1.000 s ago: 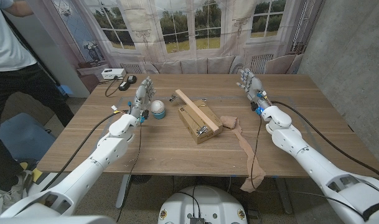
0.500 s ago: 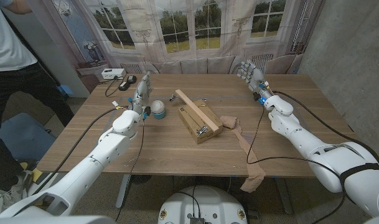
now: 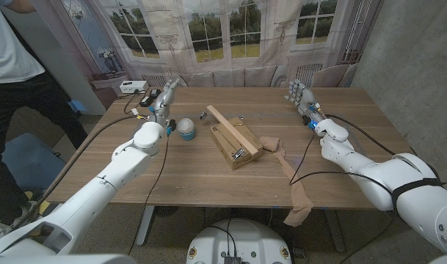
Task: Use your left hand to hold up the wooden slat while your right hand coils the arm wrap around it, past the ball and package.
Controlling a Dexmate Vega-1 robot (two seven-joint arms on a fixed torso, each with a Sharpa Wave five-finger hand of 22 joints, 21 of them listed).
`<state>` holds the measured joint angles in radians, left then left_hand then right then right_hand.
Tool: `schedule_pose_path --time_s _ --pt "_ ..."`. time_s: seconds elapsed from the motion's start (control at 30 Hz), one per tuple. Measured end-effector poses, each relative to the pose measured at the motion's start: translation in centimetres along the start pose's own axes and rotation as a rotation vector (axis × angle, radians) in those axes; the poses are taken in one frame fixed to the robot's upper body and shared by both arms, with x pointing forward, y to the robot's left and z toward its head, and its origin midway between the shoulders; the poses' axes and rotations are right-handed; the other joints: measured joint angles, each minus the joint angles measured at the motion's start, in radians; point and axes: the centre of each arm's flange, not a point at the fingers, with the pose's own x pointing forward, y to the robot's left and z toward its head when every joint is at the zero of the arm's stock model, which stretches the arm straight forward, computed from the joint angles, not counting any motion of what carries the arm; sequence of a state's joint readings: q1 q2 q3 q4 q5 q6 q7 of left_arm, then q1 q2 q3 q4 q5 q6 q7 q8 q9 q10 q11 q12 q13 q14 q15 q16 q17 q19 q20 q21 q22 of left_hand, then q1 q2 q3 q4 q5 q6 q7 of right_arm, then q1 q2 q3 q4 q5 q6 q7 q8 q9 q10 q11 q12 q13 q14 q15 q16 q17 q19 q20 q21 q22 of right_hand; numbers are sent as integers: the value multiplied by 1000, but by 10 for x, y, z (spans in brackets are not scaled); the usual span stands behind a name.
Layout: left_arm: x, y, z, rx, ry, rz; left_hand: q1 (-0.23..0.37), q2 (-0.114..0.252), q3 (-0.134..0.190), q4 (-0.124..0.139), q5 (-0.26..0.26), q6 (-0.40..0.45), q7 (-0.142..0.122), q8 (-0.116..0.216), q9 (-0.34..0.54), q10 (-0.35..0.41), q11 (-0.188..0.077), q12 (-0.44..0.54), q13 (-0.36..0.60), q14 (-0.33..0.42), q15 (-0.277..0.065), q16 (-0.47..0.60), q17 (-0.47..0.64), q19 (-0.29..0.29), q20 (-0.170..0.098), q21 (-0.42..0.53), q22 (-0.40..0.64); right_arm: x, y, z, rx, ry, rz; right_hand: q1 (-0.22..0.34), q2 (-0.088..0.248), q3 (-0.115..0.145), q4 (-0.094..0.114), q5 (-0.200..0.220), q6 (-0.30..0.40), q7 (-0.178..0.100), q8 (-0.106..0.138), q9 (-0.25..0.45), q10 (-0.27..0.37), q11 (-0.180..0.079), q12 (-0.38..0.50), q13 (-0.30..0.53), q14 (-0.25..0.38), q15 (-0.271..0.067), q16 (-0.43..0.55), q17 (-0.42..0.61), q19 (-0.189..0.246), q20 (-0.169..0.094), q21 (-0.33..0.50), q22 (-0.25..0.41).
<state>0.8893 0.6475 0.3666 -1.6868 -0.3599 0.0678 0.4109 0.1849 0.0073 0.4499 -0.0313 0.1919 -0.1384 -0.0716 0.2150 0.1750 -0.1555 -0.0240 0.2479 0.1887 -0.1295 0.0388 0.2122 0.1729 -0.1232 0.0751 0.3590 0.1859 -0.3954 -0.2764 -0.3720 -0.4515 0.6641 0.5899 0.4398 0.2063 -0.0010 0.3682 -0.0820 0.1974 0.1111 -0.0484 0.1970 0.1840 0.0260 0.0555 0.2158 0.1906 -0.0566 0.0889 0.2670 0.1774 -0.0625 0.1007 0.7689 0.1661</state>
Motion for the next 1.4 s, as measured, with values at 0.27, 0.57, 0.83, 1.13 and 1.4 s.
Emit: schedule_pose_path --time_s 0.27,0.57,0.83,1.13,1.4 --pt "-3 13 12 155 18 21 95 11 30 -73 -7 59 0 8 5 55 -12 8 5 61 -21 0 2 27 -9 -4 0 0 0 0 -20 -8 -19 36 -2 3 -25 -6 40 15 7 0 44 13 14 3 61 18 7 2 32 17 -15 0" --pt "3 29 32 327 28 41 165 33 57 -120 -15 132 4 15 5 123 -16 22 5 123 -37 0 -1 69 -3 -4 0 -2 -4 5 -32 -40 -31 45 -1 3 -33 -9 55 16 7 0 66 19 17 3 78 18 11 7 38 23 -22 4" --pt "8 40 45 468 52 62 218 40 64 -135 -15 183 2 23 5 164 -10 30 9 166 -44 0 2 96 14 -8 0 -9 -13 5 -34 -44 -39 45 -1 3 -33 -13 59 13 7 0 68 21 17 3 78 18 11 7 40 31 -30 4" --pt "21 47 80 646 67 34 251 55 74 -144 -15 189 7 23 9 179 -14 30 9 180 -48 0 2 112 30 -8 0 -17 -22 4 -22 -50 -51 45 -1 -1 -37 -13 64 18 7 0 73 16 17 3 78 18 11 11 40 31 -33 4" --pt "33 53 100 769 119 -33 280 63 82 -144 -15 194 2 23 9 185 -10 30 14 173 -40 -9 2 114 32 -12 0 -24 -27 0 -11 -55 -64 45 -1 -1 -37 -13 64 18 7 0 78 21 17 3 78 18 11 11 40 30 -33 4"
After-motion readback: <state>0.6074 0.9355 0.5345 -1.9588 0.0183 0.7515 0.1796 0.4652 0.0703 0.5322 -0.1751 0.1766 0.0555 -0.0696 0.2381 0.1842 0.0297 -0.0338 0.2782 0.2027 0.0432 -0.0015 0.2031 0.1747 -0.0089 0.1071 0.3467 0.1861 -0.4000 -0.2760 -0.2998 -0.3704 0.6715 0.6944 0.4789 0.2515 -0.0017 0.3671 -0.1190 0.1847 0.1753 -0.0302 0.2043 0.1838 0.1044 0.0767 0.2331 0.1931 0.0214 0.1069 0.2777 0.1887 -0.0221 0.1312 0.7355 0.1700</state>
